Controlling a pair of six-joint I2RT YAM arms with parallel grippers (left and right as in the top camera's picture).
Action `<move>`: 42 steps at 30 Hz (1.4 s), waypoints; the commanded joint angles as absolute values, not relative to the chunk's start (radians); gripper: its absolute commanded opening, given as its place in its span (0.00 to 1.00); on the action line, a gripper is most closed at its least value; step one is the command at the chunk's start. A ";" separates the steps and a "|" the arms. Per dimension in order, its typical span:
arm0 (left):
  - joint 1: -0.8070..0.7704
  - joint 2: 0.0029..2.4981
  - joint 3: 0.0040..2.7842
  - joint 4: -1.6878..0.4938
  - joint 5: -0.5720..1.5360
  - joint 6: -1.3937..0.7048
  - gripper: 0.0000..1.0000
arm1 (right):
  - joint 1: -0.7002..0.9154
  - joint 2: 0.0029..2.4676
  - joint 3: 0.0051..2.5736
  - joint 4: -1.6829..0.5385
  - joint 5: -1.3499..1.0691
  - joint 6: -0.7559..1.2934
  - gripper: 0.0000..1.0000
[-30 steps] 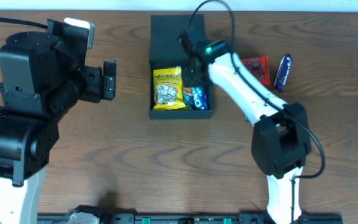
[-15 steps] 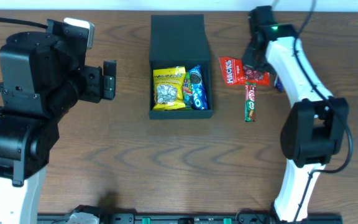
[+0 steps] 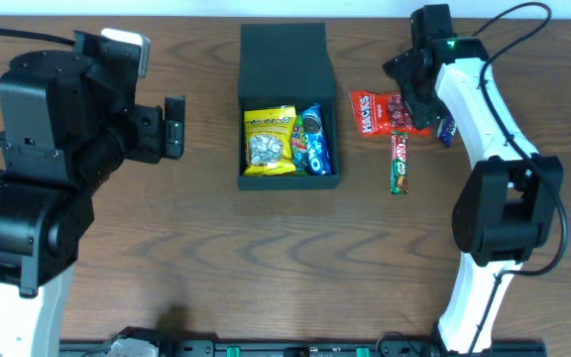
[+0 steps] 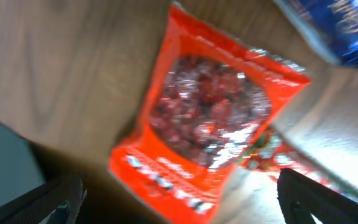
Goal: Pack container
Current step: 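Move right gripper to the red Hacks bag and grasp it, then carry the red Hacks bag into the box and press it down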
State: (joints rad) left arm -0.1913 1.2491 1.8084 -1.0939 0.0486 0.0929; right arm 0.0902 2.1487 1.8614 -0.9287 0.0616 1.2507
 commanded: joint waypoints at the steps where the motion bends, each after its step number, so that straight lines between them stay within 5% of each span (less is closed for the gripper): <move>1: -0.188 1.249 1.803 -1.095 0.045 0.078 0.95 | 0.096 2.187 1.853 -0.907 0.013 1.392 0.99; 17: -0.188 1.249 1.803 -1.095 0.044 0.078 0.95 | 0.064 2.356 1.853 -0.831 -0.101 1.398 0.93; 21: -0.188 1.249 1.803 -1.095 0.041 0.078 0.95 | 0.057 2.357 1.853 -0.815 -0.101 1.397 0.77; 33: -0.188 1.249 1.803 -1.095 0.020 0.078 0.95 | 0.035 2.354 1.858 -0.819 -0.114 1.187 0.03; 42: -0.188 1.249 1.803 -1.087 0.015 0.078 0.95 | 0.076 2.338 2.082 -1.006 -0.141 0.789 0.02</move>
